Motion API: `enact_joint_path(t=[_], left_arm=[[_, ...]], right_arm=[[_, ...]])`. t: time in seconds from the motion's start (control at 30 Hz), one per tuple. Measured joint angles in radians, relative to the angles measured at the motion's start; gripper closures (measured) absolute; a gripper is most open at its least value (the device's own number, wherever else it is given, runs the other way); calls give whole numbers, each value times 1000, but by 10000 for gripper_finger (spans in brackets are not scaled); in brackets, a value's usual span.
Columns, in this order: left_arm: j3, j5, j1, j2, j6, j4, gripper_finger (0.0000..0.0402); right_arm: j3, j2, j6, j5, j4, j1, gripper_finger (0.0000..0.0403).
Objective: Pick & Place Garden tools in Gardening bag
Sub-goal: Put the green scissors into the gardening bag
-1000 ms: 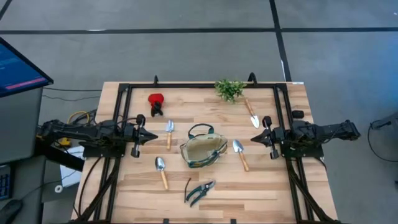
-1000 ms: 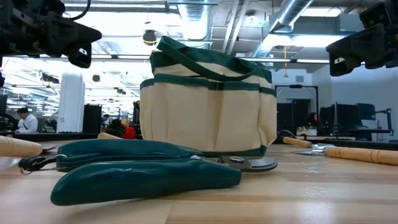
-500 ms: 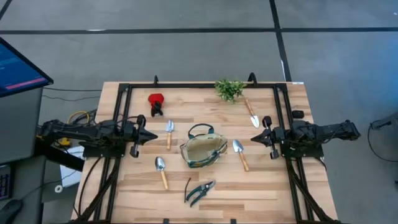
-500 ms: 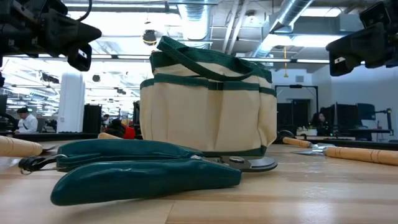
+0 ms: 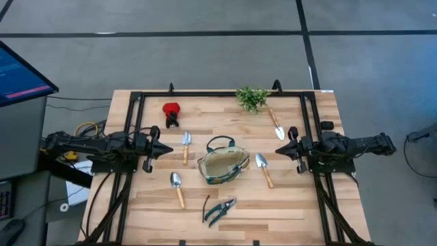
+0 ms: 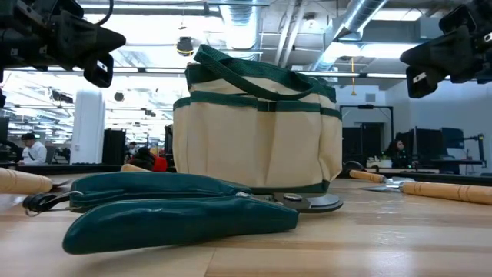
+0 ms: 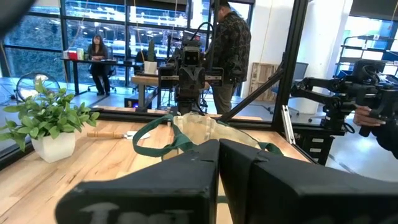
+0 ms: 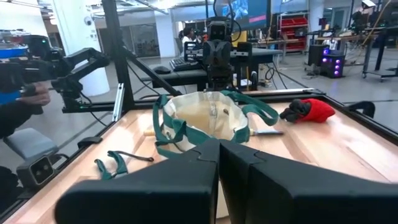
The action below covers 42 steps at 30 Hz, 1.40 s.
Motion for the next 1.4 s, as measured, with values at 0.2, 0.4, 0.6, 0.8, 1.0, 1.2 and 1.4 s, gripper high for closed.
enact_joint_path(t=[0.2, 0.4, 0.6, 0.8, 1.0, 1.2, 1.4], left_arm=[[0, 0, 0, 0, 0, 0, 400], [0, 1, 0, 0, 0, 0, 400], [0, 1, 0, 0, 0, 3, 400], [0, 2, 0, 0, 0, 9, 400], [0, 5, 0, 0, 0, 16, 400], [0, 4, 0, 0, -21, 17, 400], [0, 3, 0, 3, -29, 19, 400]], right_arm=[[0, 0, 18, -8, -3, -3, 403], [2, 0, 2, -6, 1, -4, 403], [2, 0, 1, -5, 0, -4, 403], [2, 0, 2, -5, 0, -4, 403], [2, 0, -1, -5, 0, -5, 403], [2, 0, -1, -4, -1, -5, 403], [2, 0, -1, -4, -1, -5, 403]])
